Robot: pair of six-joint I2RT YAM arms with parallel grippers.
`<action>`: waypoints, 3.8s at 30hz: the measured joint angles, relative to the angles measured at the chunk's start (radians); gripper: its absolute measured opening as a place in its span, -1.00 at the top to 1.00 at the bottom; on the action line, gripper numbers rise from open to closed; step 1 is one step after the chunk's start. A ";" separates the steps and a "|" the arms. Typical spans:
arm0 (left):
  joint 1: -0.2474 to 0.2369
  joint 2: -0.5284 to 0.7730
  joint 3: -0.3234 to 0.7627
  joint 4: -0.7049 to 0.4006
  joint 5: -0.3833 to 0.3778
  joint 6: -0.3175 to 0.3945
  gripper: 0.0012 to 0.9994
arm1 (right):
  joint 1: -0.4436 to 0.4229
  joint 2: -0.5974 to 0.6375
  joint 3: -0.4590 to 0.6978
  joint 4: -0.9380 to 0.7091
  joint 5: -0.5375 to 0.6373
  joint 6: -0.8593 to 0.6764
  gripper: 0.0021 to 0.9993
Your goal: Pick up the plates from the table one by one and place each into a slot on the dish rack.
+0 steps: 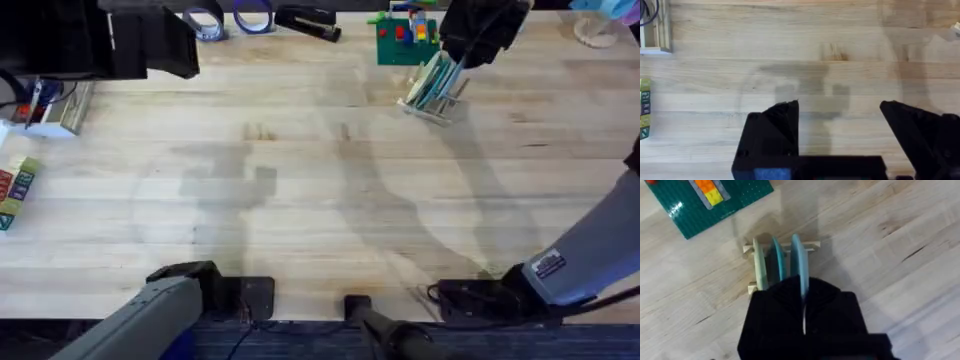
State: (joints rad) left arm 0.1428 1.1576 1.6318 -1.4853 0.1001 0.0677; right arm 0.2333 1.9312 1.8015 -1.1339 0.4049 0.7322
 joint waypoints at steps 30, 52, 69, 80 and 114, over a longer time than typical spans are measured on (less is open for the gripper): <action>0.000 0.000 0.000 0.000 0.000 0.000 -0.99 | -0.001 0.067 0.000 0.006 -0.002 0.000 0.95; 0.000 0.000 0.000 0.000 0.000 0.000 -0.99 | -0.001 0.067 0.000 -0.014 -0.002 0.000 0.68; 0.000 0.000 0.000 0.000 0.000 0.000 -0.99 | -0.001 0.005 0.000 -0.018 -0.002 -0.001 0.36; 0.000 0.000 0.000 0.000 0.000 0.000 -0.99 | -0.001 -0.138 0.000 -0.025 -0.002 -0.001 0.38; 0.000 0.000 0.000 0.000 0.000 0.000 -0.99 | 0.103 -0.513 0.000 -0.179 -0.296 -0.563 -0.62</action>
State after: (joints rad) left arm 0.1426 1.1576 1.6318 -1.4852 0.1001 0.0677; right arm 0.3367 1.4178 1.8015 -1.3132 0.1087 0.1696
